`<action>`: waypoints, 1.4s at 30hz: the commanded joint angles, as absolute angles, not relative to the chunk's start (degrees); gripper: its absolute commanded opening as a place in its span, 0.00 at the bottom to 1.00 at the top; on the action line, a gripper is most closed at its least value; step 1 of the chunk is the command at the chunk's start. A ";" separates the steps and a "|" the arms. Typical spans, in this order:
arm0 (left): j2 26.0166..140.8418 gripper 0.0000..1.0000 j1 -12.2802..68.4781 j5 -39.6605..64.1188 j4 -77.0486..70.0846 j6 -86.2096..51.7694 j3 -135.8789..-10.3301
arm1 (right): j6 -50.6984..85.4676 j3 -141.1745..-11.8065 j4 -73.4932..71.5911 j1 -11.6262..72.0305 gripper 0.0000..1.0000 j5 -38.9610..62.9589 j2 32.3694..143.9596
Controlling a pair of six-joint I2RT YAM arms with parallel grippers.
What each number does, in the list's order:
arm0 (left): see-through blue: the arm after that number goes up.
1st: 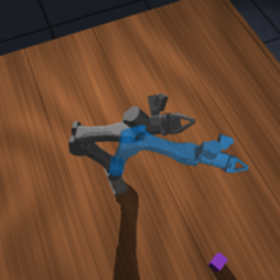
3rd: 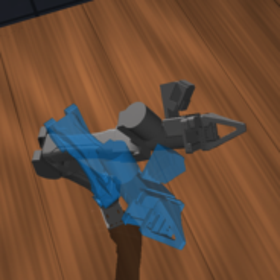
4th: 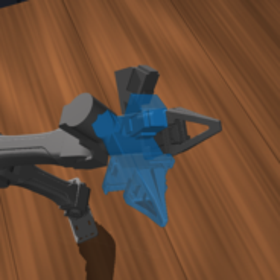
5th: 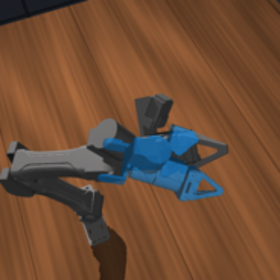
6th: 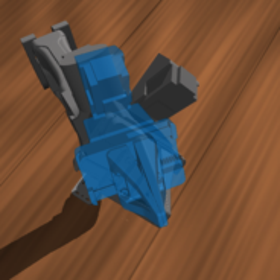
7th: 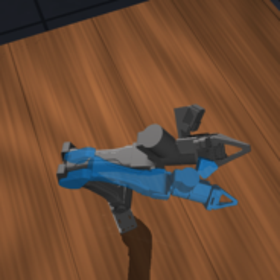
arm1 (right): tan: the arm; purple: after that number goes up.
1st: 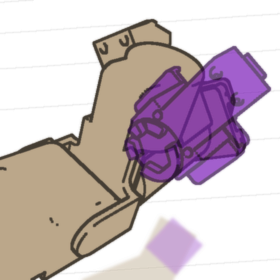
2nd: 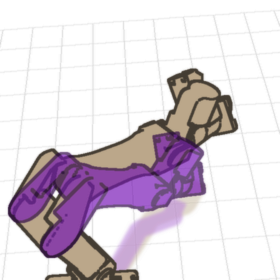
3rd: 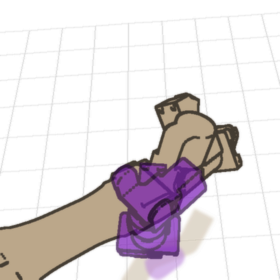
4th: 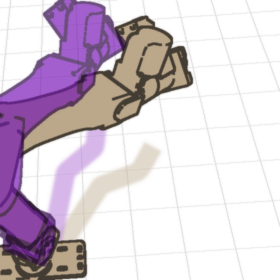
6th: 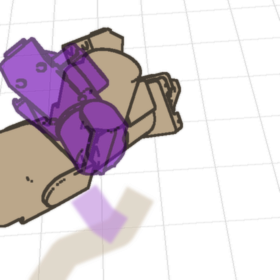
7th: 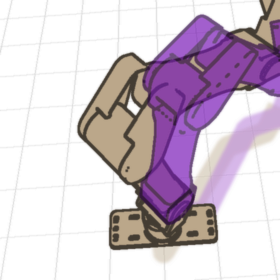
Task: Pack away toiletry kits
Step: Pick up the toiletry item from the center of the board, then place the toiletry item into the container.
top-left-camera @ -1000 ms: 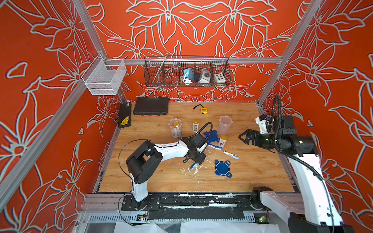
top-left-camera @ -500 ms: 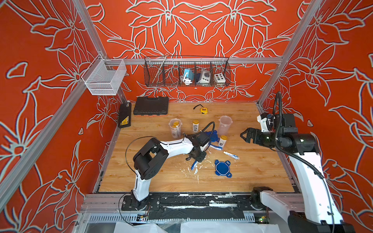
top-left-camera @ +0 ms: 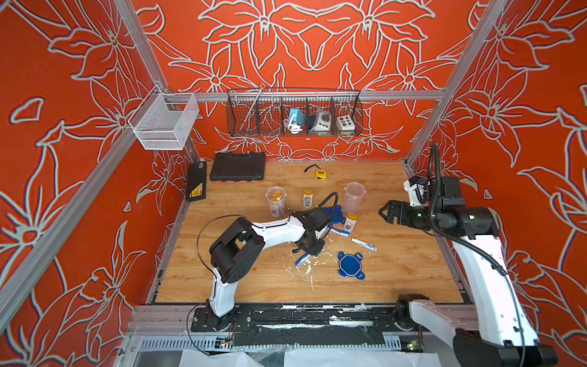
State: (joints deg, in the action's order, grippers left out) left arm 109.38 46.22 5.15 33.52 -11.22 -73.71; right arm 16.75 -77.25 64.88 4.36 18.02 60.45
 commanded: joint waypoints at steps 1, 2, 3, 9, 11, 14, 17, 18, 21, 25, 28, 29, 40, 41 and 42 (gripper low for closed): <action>102.08 0.00 41.90 9.21 35.26 -11.65 -74.55 | 15.82 -78.87 62.26 8.04 0.97 18.96 61.24; 100.00 0.00 40.17 10.28 34.85 -11.62 -74.81 | 15.79 -79.43 61.41 10.08 0.97 18.61 61.49; 98.33 0.00 38.82 10.99 34.73 -11.30 -75.40 | 15.82 -79.83 60.43 11.68 0.97 18.42 61.73; 88.53 0.00 30.09 11.78 28.98 -9.68 -78.35 | 17.47 -79.79 49.30 19.51 0.97 23.41 62.91; 85.58 0.00 27.41 11.86 24.07 -8.94 -77.56 | 15.96 -81.34 48.83 21.81 0.98 23.57 64.67; 83.64 0.00 24.14 12.46 18.10 -7.25 -77.26 | 14.86 -82.71 48.34 23.93 0.97 23.80 66.71; 84.25 0.00 21.63 12.68 12.17 -5.85 -76.80 | 15.53 -82.71 46.83 25.87 0.97 23.78 67.32; 84.64 0.00 21.05 12.25 9.93 -5.69 -76.37 | 15.72 -82.41 46.36 26.68 0.97 23.52 67.32; 86.13 0.00 19.83 11.61 3.11 -6.06 -74.36 | 16.08 -81.60 45.74 28.32 0.97 22.94 67.09; 88.40 0.00 19.16 9.48 -4.85 -6.50 -71.73 | 16.62 -80.64 44.63 29.89 0.97 22.76 66.71; 89.70 0.00 19.07 8.60 -9.47 -6.18 -70.12 | 16.69 -80.50 44.04 30.71 0.97 22.44 66.78; 89.97 0.00 19.05 8.41 -10.55 -5.91 -69.52 | 16.70 -80.28 43.74 30.93 0.97 22.34 66.71; 89.55 0.00 17.49 7.78 -15.35 -4.65 -63.69 | 17.01 -79.93 42.59 31.91 0.98 21.53 67.49; 89.71 0.00 17.49 7.89 -15.67 -4.79 -63.36 | 17.05 -79.95 42.50 31.94 0.98 21.53 67.64; 89.84 0.00 17.49 8.05 -16.10 -4.91 -62.93 | 17.14 -80.09 42.39 32.00 0.98 21.41 67.68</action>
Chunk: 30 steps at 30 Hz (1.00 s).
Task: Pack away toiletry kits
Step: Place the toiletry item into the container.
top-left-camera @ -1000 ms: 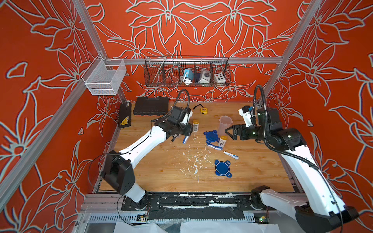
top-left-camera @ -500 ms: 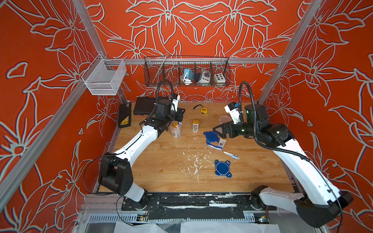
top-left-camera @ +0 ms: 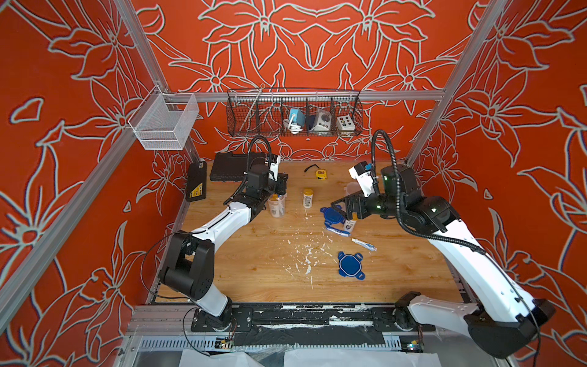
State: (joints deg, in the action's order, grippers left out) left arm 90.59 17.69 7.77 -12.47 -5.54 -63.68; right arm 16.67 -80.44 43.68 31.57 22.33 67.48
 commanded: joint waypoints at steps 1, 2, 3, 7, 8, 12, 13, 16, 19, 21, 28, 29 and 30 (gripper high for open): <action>89.94 0.00 17.49 8.30 -16.55 -5.05 -62.48 | 17.14 -80.37 42.56 32.07 0.97 21.07 67.72; 89.91 0.00 17.49 8.46 -16.91 -5.18 -62.01 | 17.05 -80.58 42.69 32.09 0.98 20.63 67.68; 89.91 0.00 17.49 8.50 -17.49 -5.44 -61.44 | 16.89 -80.97 42.91 32.17 0.98 20.12 67.51; 90.47 0.00 17.49 10.13 -18.90 -6.22 -60.05 | 16.52 -81.51 43.31 32.21 0.98 18.52 66.93; 90.66 0.00 17.49 10.35 -18.90 -6.33 -59.94 | 16.54 -81.50 43.39 32.21 0.98 18.24 66.80; 90.81 0.00 17.53 10.29 -19.47 -6.35 -58.81 | 16.52 -81.60 43.27 32.20 0.98 17.71 66.86; 90.84 0.00 17.45 10.28 -19.38 -6.33 -58.71 | 16.45 -81.69 43.25 32.17 0.98 17.59 66.82; 90.66 0.07 17.49 10.71 -19.19 -6.24 -58.27 | 16.09 -82.09 43.24 32.17 0.98 17.08 66.90; 90.29 0.12 17.49 10.15 -19.79 -6.50 -57.23 | 15.32 -82.96 43.49 32.18 0.98 16.70 67.30; 90.39 0.17 17.48 10.64 -19.15 -6.27 -57.28 | 14.86 -83.65 43.83 32.17 0.98 16.36 67.46; 88.02 0.50 17.49 9.63 -17.58 -6.07 -56.81 | 13.79 -84.35 44.86 32.17 0.98 15.18 68.06; 87.64 0.52 17.49 9.58 -16.91 -5.89 -57.07 | 13.14 -85.06 45.86 32.17 0.98 14.10 68.48; 87.32 0.54 17.49 9.36 -16.20 -5.64 -57.50 | 12.41 -85.75 46.69 32.19 0.98 13.13 68.76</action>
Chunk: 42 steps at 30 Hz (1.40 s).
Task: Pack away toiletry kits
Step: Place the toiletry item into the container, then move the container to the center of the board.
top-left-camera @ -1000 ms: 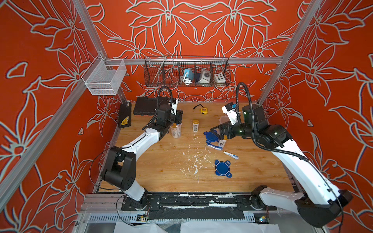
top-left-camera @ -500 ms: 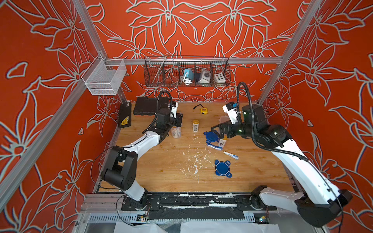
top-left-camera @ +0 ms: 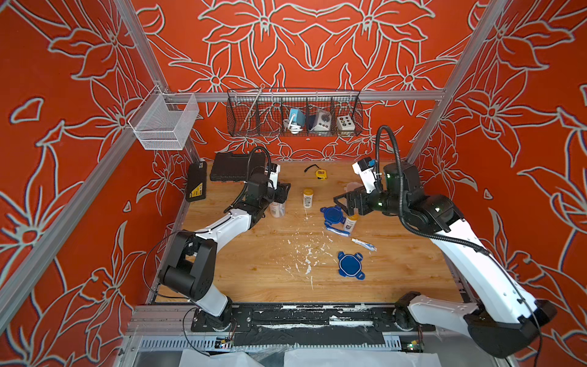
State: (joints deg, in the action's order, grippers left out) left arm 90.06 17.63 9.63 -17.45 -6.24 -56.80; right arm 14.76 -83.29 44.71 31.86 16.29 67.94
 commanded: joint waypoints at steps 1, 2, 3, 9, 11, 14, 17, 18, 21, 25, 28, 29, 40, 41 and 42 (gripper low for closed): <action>86.91 0.57 17.49 9.38 -15.45 -5.41 -57.92 | 11.91 -86.35 47.37 32.17 0.98 12.38 69.02; 86.47 0.60 17.49 9.14 -14.41 -5.28 -58.40 | 11.53 -87.21 48.27 32.17 0.98 11.44 69.40; 86.24 0.65 17.47 8.36 -12.72 -5.48 -59.33 | 11.27 -87.95 49.10 32.17 0.98 10.90 69.75; 93.06 0.83 17.50 2.91 20.24 -7.57 -78.22 | 12.60 -87.41 53.89 32.19 0.98 8.58 69.29; 97.42 0.86 17.49 2.97 32.30 -6.67 -84.91 | 13.04 -85.89 53.46 32.24 0.98 8.37 67.97; 98.53 0.97 17.49 1.51 36.46 -5.52 -87.02 | 13.45 -84.45 52.93 32.21 0.98 9.15 67.11; 99.36 0.98 17.49 3.00 36.62 -4.10 -87.89 | 13.58 -84.15 52.56 32.14 0.98 9.80 66.73; 100.21 0.98 17.49 3.85 37.56 -3.81 -88.79 | 13.55 -84.03 52.52 32.16 0.98 9.84 66.46; 102.34 0.98 17.49 4.89 40.54 -3.69 -91.25 | 13.27 -83.73 52.56 32.13 0.98 9.37 65.39; 103.40 0.98 17.49 5.25 41.94 -3.44 -92.00 | 13.46 -82.66 52.08 32.10 0.98 9.07 64.21; 104.30 0.98 17.49 4.96 43.29 -2.75 -92.03 | 13.54 -82.36 51.68 32.08 0.98 9.31 63.81; 104.48 0.98 17.49 4.39 43.50 -2.57 -91.79 | 13.56 -82.33 51.68 32.09 0.98 9.31 63.77; 106.06 0.98 18.34 2.05 42.36 -0.02 -91.32 | 13.65 -81.87 51.06 32.08 0.98 9.34 63.29; 106.19 0.98 18.66 1.66 42.45 0.23 -91.46 | 13.55 -81.83 51.06 32.04 0.98 9.21 63.19; 106.42 0.98 19.04 1.15 42.57 0.57 -91.43 | 13.54 -81.90 51.15 32.02 0.98 9.09 63.08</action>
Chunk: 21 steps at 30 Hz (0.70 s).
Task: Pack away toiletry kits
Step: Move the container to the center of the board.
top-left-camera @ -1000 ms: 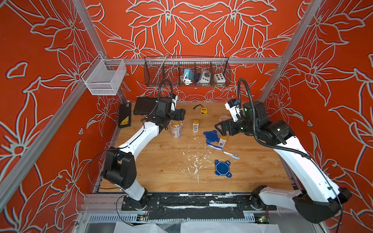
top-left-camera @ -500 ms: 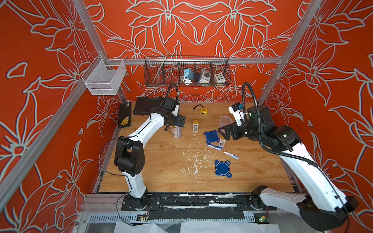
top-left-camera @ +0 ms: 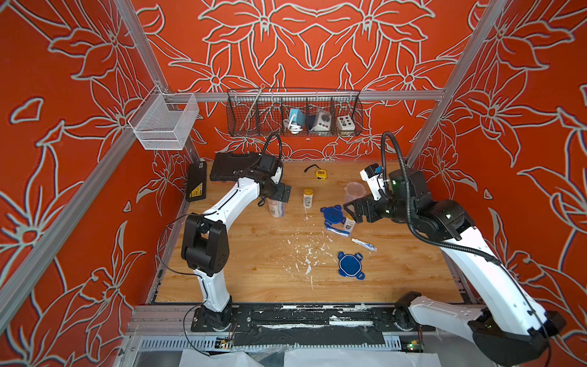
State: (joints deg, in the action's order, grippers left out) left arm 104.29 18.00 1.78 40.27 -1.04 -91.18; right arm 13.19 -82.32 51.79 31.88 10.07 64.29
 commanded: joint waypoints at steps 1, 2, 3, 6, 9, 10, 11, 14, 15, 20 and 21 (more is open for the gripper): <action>106.47 0.98 19.30 0.82 42.61 0.77 -91.41 | 13.49 -81.89 51.15 32.02 0.98 8.97 63.03; 106.44 0.98 19.55 0.53 42.65 0.88 -91.44 | 13.45 -81.80 51.09 32.04 0.98 8.96 62.95; 106.49 0.98 19.83 0.29 42.67 1.09 -91.46 | 13.57 -81.81 51.07 31.99 0.98 8.97 62.93; 106.71 0.98 20.98 -1.38 43.04 1.71 -91.36 | 13.62 -81.62 50.67 31.91 0.98 9.13 63.10; 106.63 0.98 22.21 -4.31 43.16 1.70 -90.79 | 13.63 -81.65 50.49 31.95 0.98 9.32 63.20; 106.54 0.98 22.39 -5.09 43.25 1.52 -90.54 | 13.62 -81.60 50.45 31.91 0.98 9.36 63.21; 106.35 0.98 22.36 -5.44 43.11 1.05 -90.57 | 13.70 -81.56 50.45 31.91 0.98 9.38 63.15; 105.96 0.98 22.43 -5.71 42.88 -0.23 -90.89 | 13.79 -81.12 50.11 31.89 0.98 9.59 63.06; 106.05 0.98 22.48 -5.79 43.30 -0.56 -91.39 | 13.88 -80.99 50.02 31.85 0.98 9.67 63.06; 106.38 0.98 22.50 -6.84 43.81 -1.32 -92.02 | 13.81 -80.78 49.83 31.73 0.98 9.93 62.76; 106.62 0.98 22.50 -6.73 43.95 -1.24 -92.12 | 13.80 -80.81 49.91 31.72 0.98 9.85 62.67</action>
